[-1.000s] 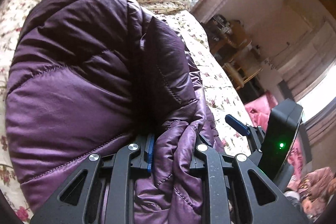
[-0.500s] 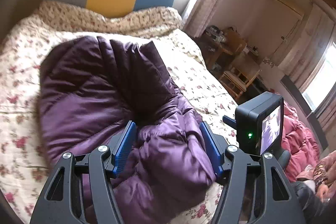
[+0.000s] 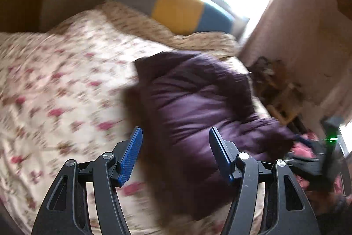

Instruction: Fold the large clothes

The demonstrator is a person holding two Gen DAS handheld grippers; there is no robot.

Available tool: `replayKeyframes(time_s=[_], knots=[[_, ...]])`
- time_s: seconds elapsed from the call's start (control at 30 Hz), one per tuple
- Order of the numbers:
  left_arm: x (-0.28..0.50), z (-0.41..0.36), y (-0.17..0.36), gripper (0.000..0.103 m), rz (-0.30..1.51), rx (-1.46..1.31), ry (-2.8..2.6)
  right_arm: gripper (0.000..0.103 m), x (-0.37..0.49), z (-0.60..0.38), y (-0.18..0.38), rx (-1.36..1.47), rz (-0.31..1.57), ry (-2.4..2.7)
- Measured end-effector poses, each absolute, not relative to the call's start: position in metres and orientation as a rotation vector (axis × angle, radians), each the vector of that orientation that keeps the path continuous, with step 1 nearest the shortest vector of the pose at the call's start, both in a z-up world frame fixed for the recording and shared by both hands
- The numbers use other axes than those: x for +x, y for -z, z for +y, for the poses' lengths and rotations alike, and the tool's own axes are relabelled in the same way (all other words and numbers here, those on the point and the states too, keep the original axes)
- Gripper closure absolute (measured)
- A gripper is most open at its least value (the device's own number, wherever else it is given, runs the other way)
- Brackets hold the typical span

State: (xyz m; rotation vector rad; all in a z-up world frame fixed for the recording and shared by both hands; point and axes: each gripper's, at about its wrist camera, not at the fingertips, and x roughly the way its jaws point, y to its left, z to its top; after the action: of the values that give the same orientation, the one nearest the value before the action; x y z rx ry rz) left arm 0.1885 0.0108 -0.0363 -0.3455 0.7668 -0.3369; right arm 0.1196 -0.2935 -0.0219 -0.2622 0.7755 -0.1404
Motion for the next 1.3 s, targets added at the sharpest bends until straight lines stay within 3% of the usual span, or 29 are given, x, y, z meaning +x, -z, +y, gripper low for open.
replayKeyframes(time_s=[0.3, 0.57, 0.77, 0.83, 0.93, 0.97, 1.1, 1.23, 1.3], knots=[[0.165, 0.035, 0.073, 0.041, 0.827, -0.29, 0.248, 0.02, 0.079, -0.256, -0.018, -0.233, 0.713, 0.009], [0.155, 0.024, 0.07, 0.041, 0.813, -0.276, 0.285, 0.022, 0.084, -0.206, -0.018, -0.227, 0.7, -0.057], [0.152, 0.019, 0.068, 0.042, 0.798, -0.251, 0.311, 0.042, 0.101, -0.19, 0.003, -0.237, 0.752, -0.038], [0.153, 0.018, 0.067, 0.046, 0.795, -0.241, 0.325, 0.061, 0.106, -0.191, 0.01, -0.235, 0.779, -0.035], [0.157, 0.016, 0.065, 0.048, 0.789, -0.243, 0.346, 0.079, 0.108, -0.193, 0.02, -0.251, 0.803, -0.025], [0.158, 0.016, 0.065, 0.052, 0.787, -0.241, 0.353, 0.081, 0.108, -0.195, 0.021, -0.251, 0.809, -0.024], [0.162, 0.006, 0.059, 0.053, 0.775, -0.232, 0.403, 0.088, 0.108, -0.202, 0.035, -0.25, 0.843, -0.007], [0.169, -0.008, 0.057, 0.054, 0.777, -0.217, 0.447, 0.09, 0.108, -0.212, 0.049, -0.233, 0.878, 0.013], [0.173, -0.015, 0.058, 0.059, 0.786, -0.201, 0.468, 0.09, 0.109, -0.218, 0.059, -0.206, 0.904, 0.023]])
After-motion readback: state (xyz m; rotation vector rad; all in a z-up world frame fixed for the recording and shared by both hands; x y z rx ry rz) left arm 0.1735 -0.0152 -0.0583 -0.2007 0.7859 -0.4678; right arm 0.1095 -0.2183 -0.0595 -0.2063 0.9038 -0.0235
